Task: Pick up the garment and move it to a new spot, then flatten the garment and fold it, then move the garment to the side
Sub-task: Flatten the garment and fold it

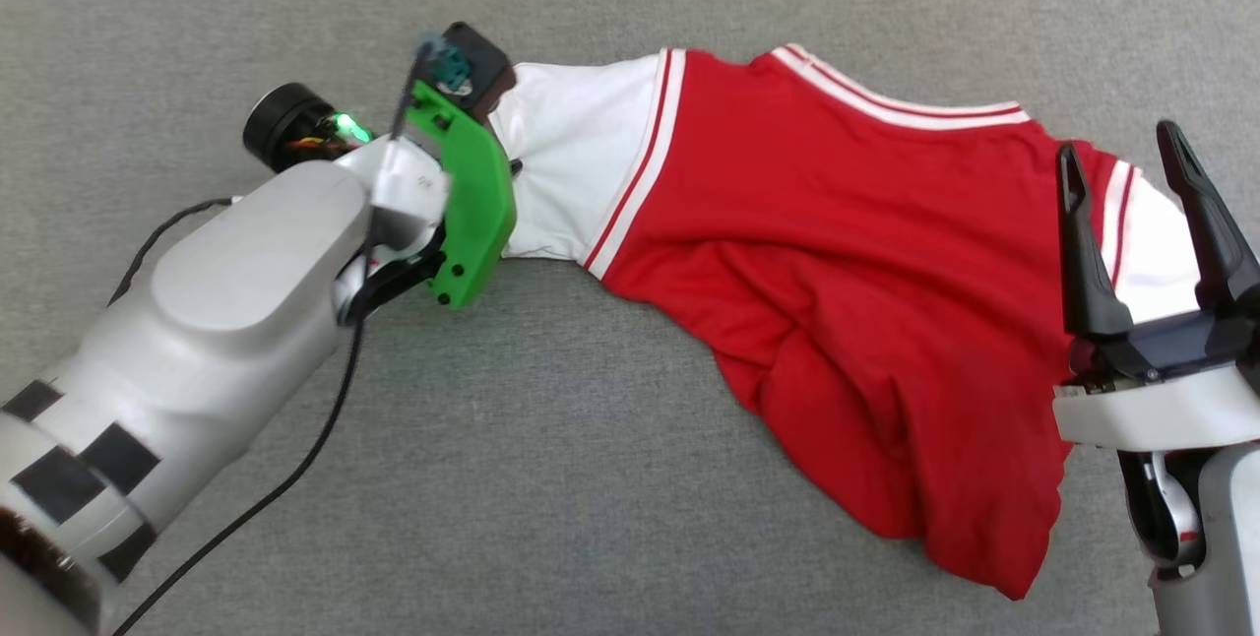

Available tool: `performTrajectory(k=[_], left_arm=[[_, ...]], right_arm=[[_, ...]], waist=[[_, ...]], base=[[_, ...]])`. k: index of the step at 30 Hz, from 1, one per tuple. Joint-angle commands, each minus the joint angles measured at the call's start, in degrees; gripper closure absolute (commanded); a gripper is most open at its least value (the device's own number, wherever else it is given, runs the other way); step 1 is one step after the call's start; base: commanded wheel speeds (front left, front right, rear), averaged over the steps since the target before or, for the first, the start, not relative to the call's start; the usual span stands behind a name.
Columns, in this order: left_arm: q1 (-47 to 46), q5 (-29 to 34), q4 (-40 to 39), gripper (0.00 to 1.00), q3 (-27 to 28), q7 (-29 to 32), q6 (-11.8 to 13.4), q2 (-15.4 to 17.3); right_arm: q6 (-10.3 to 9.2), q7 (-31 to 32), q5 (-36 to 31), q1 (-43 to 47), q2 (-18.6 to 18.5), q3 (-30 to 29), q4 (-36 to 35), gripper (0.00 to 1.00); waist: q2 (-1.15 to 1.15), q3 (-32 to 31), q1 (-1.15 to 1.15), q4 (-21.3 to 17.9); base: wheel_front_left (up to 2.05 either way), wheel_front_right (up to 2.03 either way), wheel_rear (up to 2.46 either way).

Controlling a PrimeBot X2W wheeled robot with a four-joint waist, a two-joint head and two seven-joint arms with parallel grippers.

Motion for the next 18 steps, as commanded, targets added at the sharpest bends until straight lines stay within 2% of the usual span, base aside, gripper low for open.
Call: performTrajectory(k=[1, 5, 14, 18], left_arm=[[1.6, -1.1, -0.9, 1.00, 0.4, -1.7, -0.1, 1.6], [5.4, -2.3, -4.7, 1.00, 1.6, -5.4, 0.4, 5.6], [16.1, -5.5, -11.1, 1.00, 2.1, -7.7, 6.2, 13.7], [20.6, -7.4, -11.4, 1.00, 1.9, -8.4, 7.9, 15.0]], right_arm=[[-0.05, -0.3, -0.5, 1.1, -0.1, -0.4, 0.2, 0.00], [-0.05, -0.3, -0.2, 3.1, -0.2, -1.4, 0.6, 0.00], [-0.05, -0.3, -0.1, 5.6, -0.4, -1.8, 1.1, 0.00], [-0.05, -0.3, 0.0, 6.1, -0.4, -2.2, 1.8, 0.00]], waist=[[0.00, -3.1, 0.00, 2.5], [0.00, -5.3, 0.00, 4.3], [0.00, -7.3, 0.00, 6.1], [0.00, -7.3, 0.00, 6.2]], base=[[0.00, 0.00, 0.00], [0.00, 0.00, 0.00], [0.00, 0.00, 0.00], [0.00, 0.00, 0.00]])
